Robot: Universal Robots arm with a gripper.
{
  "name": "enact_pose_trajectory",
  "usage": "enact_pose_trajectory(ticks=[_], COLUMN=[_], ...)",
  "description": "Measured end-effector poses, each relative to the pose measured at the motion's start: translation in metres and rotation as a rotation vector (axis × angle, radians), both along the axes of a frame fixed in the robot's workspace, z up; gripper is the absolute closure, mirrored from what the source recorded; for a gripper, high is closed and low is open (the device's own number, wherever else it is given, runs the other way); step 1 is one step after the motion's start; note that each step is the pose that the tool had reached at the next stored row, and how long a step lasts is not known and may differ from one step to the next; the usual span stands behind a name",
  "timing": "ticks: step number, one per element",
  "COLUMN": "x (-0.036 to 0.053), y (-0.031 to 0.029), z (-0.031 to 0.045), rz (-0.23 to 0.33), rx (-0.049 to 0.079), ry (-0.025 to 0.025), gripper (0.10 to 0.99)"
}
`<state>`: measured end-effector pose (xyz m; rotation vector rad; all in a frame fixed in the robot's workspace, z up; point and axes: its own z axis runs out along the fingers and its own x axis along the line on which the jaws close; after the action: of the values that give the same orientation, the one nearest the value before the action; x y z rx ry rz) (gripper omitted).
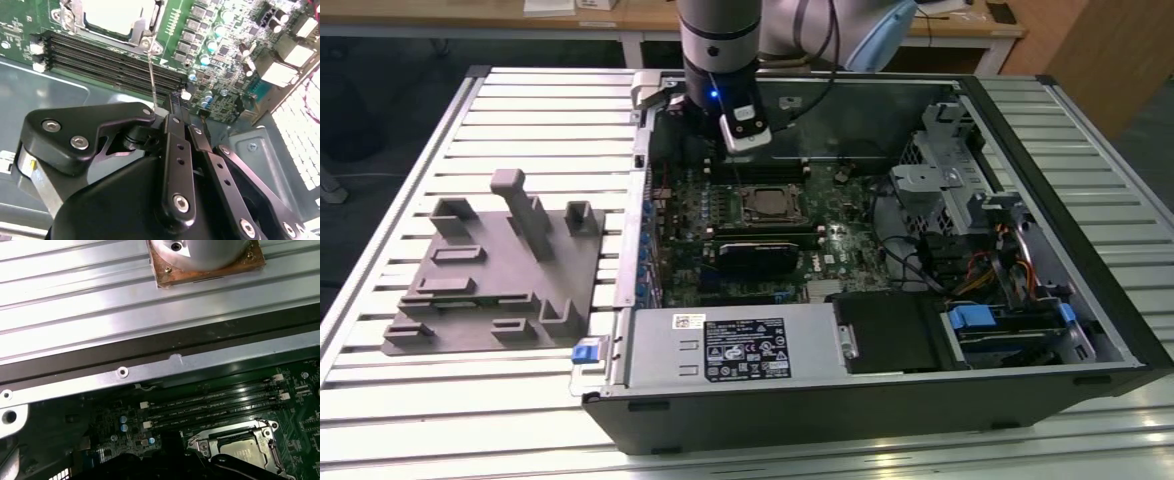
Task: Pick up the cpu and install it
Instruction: 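Install the first cpu locking lever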
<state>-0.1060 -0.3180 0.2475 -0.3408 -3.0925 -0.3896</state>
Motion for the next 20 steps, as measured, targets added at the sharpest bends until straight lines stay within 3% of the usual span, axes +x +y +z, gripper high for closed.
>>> enact_pose_trajectory(ticks=[8,20], x=[0.0197,0.0567], y=[0.0,0.0], z=[-0.0002,-0.0005], rz=[0.0,-0.002], rx=[-0.002,-0.006], ry=[0.0001,0.0008], gripper=[0.98,0.98])
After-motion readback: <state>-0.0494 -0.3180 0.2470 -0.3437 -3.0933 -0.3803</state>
